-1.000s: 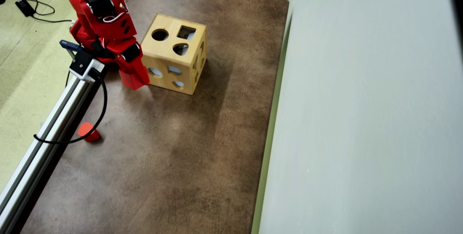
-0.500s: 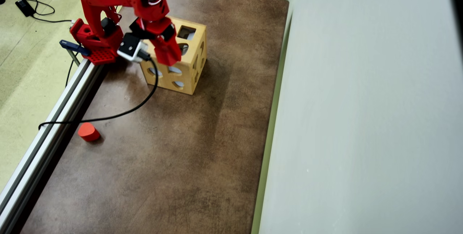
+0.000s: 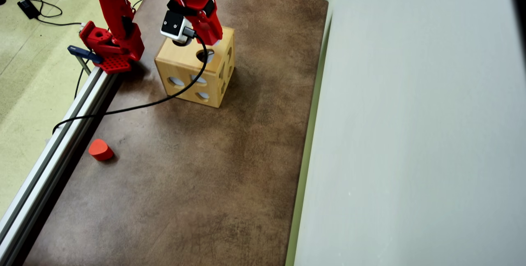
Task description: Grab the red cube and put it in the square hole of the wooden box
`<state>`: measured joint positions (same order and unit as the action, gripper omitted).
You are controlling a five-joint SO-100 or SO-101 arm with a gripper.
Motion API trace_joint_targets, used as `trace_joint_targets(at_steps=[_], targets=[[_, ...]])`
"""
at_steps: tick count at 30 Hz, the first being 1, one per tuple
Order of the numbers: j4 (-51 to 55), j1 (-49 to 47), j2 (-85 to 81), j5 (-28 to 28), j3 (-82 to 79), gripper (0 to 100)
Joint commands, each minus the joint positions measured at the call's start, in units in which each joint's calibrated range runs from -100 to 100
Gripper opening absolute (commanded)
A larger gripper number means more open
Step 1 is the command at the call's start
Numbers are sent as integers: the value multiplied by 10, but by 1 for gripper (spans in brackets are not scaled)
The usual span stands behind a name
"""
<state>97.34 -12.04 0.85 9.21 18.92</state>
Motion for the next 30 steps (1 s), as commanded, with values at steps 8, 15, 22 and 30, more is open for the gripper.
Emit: trace_joint_targets(at_steps=[8, 15, 22, 30], targets=[[2, -22, -37, -5, 2, 2], [5, -19, -35, -37, 0, 2], [3, -15, -36, -42, -25, 2], [0, -13, -27, -42, -33, 2]])
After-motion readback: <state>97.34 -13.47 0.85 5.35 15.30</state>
